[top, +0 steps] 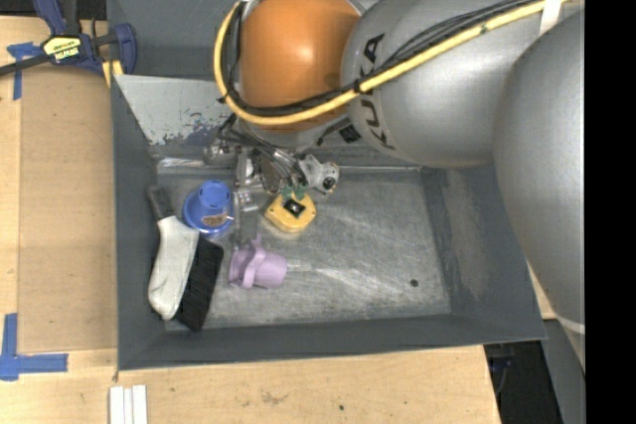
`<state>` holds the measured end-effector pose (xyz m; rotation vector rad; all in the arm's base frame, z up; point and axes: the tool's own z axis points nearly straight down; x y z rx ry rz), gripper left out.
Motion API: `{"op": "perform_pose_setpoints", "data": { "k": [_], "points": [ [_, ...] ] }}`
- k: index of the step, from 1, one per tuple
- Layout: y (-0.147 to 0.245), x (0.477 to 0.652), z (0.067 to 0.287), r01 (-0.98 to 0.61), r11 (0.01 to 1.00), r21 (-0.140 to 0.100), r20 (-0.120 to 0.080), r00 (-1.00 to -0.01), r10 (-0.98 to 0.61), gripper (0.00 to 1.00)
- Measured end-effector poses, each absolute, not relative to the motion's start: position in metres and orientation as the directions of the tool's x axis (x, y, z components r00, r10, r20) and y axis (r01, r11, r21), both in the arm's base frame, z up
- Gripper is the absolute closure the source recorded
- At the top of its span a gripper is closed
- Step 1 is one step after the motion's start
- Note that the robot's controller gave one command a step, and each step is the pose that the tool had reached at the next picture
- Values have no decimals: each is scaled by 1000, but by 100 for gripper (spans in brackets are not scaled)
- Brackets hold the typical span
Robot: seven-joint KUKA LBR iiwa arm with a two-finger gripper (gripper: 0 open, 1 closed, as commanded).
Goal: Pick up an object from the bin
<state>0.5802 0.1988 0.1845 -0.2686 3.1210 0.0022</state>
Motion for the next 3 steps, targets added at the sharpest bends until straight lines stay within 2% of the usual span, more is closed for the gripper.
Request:
{"op": "perform_pose_setpoints", "data": {
  "k": [1, 2, 3],
  "points": [
    [195, 578, 156, -279, 960, 0, 3, -960, -279, 0],
    [191, 578, 139, -187, 982, 0, -3, -982, -187, 0],
    [195, 584, 116, -554, 833, 4, -4, -833, -554, 0]
  ]
}}
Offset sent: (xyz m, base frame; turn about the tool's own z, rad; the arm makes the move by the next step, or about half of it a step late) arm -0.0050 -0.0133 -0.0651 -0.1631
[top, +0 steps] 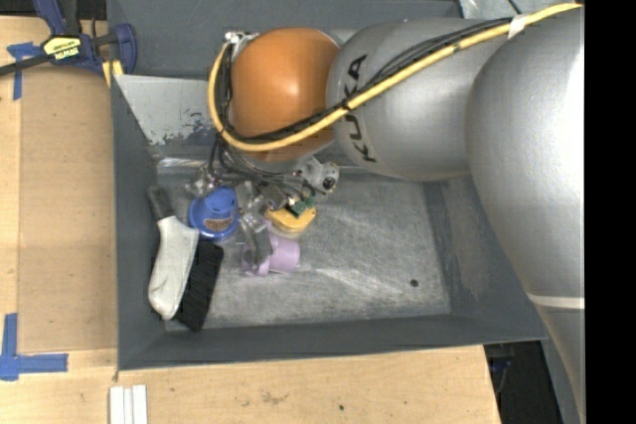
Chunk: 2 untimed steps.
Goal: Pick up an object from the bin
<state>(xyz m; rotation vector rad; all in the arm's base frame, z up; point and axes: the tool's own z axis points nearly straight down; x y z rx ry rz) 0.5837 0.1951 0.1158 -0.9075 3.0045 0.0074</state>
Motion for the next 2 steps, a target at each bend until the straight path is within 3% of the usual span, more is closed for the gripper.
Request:
{"op": "perform_pose_setpoints", "data": {
  "k": [1, 2],
  "points": [
    [187, 596, 75, -700, 714, -3, -14, -714, -700, 100],
    [187, 596, 75, -700, 714, -2, -14, -714, -700, 100]
  ]
}}
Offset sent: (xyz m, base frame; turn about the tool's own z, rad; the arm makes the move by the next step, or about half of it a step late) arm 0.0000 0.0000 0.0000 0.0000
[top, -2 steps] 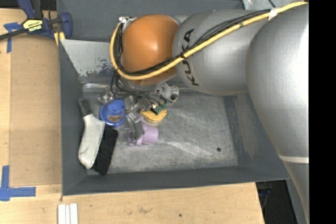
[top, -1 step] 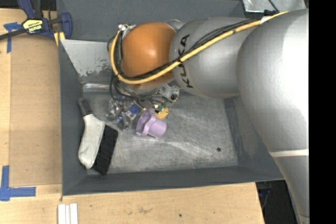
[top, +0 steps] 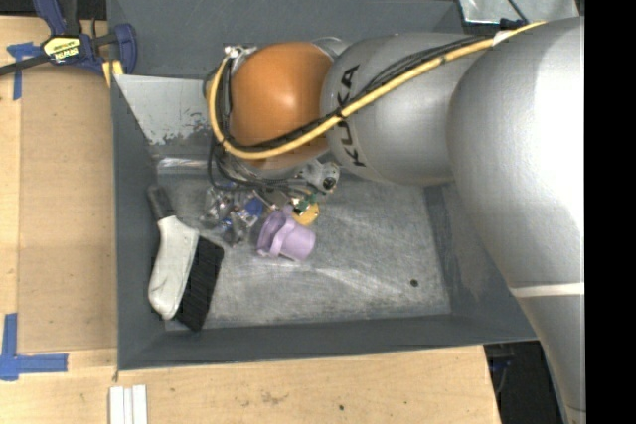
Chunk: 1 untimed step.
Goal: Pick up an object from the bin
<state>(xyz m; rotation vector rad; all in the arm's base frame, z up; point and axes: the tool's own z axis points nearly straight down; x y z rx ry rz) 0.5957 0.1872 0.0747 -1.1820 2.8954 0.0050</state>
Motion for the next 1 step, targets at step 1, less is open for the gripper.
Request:
{"op": "perform_pose_setpoints", "data": {
  "k": [1],
  "points": [
    [187, 595, 77, -699, 715, -1, -13, -715, -699, 100]
  ]
}}
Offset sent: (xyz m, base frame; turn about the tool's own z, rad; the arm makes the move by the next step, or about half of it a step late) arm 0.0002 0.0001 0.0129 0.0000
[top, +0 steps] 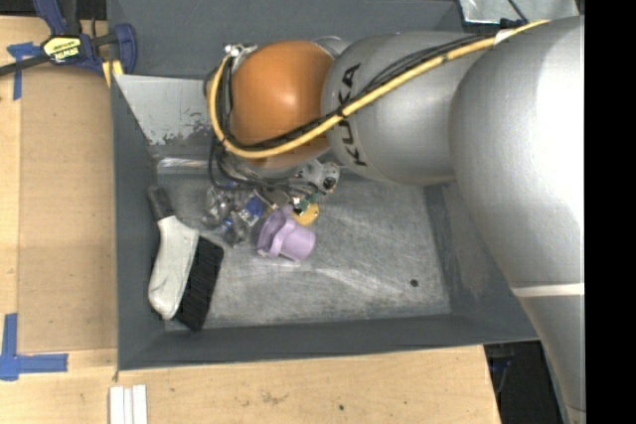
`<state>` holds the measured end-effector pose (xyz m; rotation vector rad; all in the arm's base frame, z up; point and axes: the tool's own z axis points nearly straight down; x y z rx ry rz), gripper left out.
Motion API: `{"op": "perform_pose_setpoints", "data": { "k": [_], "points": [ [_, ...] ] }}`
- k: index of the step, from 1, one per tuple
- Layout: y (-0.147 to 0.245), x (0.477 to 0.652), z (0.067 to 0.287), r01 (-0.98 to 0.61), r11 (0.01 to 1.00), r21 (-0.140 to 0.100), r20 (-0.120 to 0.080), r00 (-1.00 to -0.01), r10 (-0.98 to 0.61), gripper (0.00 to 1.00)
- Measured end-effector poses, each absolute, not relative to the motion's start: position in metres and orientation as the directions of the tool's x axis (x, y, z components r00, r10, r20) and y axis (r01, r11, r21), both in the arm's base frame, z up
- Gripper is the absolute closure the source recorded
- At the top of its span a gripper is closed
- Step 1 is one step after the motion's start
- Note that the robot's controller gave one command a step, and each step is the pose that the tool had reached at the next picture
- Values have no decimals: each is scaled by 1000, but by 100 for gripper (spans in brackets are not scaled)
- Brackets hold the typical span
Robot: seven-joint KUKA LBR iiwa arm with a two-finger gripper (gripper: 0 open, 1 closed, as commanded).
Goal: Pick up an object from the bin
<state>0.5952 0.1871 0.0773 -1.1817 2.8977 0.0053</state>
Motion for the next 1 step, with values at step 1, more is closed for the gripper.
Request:
{"op": "perform_pose_setpoints", "data": {
  "k": [1],
  "points": [
    [187, 595, 84, -699, 715, -1, -7, -715, -699, 100]
  ]
}}
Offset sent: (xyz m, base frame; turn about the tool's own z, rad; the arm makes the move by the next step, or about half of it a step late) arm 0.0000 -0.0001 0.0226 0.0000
